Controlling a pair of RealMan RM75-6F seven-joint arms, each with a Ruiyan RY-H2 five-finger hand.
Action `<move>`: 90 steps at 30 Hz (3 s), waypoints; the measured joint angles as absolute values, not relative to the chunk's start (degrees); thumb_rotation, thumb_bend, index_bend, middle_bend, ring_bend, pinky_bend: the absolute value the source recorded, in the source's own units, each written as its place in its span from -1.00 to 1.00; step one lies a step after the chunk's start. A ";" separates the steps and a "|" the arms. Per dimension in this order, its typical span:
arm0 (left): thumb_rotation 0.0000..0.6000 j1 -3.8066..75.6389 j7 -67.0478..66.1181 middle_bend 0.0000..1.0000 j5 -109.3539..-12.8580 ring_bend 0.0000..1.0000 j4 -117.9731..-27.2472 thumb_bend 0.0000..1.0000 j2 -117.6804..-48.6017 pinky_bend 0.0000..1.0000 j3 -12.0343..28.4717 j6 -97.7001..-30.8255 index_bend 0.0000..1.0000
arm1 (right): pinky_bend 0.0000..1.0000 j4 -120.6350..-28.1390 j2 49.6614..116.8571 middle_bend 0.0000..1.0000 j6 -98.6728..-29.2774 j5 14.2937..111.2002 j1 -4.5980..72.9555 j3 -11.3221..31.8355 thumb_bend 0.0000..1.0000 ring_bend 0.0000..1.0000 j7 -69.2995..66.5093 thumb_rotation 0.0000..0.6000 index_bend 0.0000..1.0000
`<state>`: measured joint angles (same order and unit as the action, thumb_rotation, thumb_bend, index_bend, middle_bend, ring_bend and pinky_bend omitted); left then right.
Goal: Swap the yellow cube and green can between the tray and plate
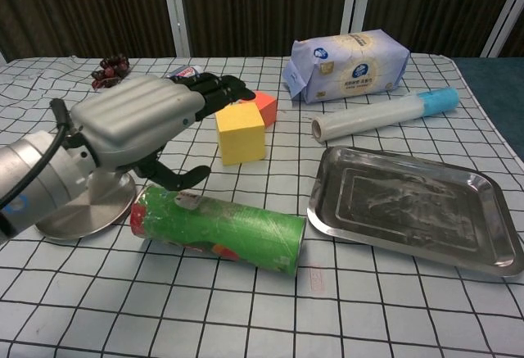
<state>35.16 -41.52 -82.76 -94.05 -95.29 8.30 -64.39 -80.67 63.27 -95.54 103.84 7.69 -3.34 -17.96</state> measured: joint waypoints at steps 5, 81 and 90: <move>1.00 40.60 -45.36 -1.00 -75.73 -1.00 -90.78 -0.20 -97.54 -0.68 12.68 -57.97 -1.00 | -1.00 -80.55 62.63 -1.00 -95.43 104.63 7.83 -3.83 -0.90 -1.00 -18.89 1.00 -1.00; 1.00 34.41 -39.70 -0.04 -62.69 0.13 -91.51 -0.16 -79.64 0.35 -1.99 -75.13 -0.52 | -1.00 -80.49 63.98 -1.00 -94.88 103.64 7.96 -2.91 -0.90 -1.00 -15.93 1.00 -1.00; 1.00 31.68 -38.49 -0.04 -64.06 0.13 -91.31 -0.16 -81.93 0.35 -2.35 -74.52 -0.52 | -1.00 -80.66 63.98 -1.00 -94.80 103.31 7.93 -2.75 -0.90 -1.00 -16.14 1.00 -1.00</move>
<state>31.68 -38.49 -64.06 -91.31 -81.93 -2.35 -74.52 -80.66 63.98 -94.80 103.31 7.93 -2.75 -16.14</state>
